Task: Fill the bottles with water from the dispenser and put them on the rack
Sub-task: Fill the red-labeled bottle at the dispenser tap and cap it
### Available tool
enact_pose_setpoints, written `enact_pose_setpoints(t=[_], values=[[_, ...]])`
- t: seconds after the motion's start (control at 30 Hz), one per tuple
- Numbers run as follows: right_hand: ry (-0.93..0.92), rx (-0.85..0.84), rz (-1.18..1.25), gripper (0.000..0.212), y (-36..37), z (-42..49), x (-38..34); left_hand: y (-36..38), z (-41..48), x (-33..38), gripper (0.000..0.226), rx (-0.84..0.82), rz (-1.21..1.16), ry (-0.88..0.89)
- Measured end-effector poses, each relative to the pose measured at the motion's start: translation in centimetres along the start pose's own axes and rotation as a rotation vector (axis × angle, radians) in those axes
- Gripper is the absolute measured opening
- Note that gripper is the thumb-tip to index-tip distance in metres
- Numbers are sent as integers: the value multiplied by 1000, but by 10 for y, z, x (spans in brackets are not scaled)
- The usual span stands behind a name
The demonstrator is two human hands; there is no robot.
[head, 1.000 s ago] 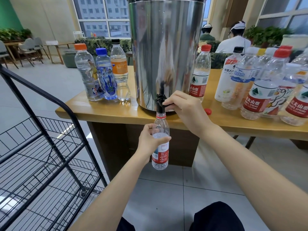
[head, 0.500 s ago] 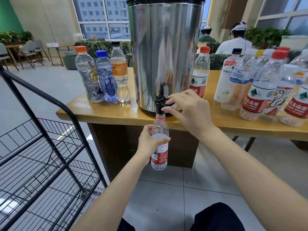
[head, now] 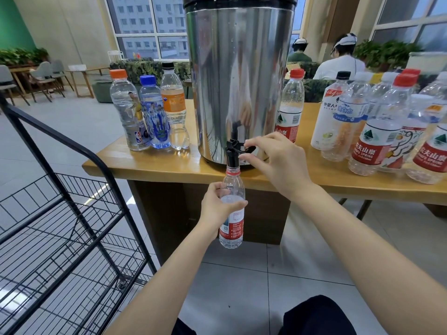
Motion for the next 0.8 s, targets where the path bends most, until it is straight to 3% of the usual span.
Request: enact_pose_setpoints(t=[0.8], values=[[21, 15, 24, 34, 4, -5, -3, 1, 5, -1, 77, 32, 9, 6]])
Point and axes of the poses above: each hand's wrist, its own z-axis towards the middle knuckle, its own y-axis out of the palm, x = y × z, the point moved 5 cm from there along z, towards the middle knuckle, and after that the axes turned 15 degrees about -y, right-handed, at the moved point
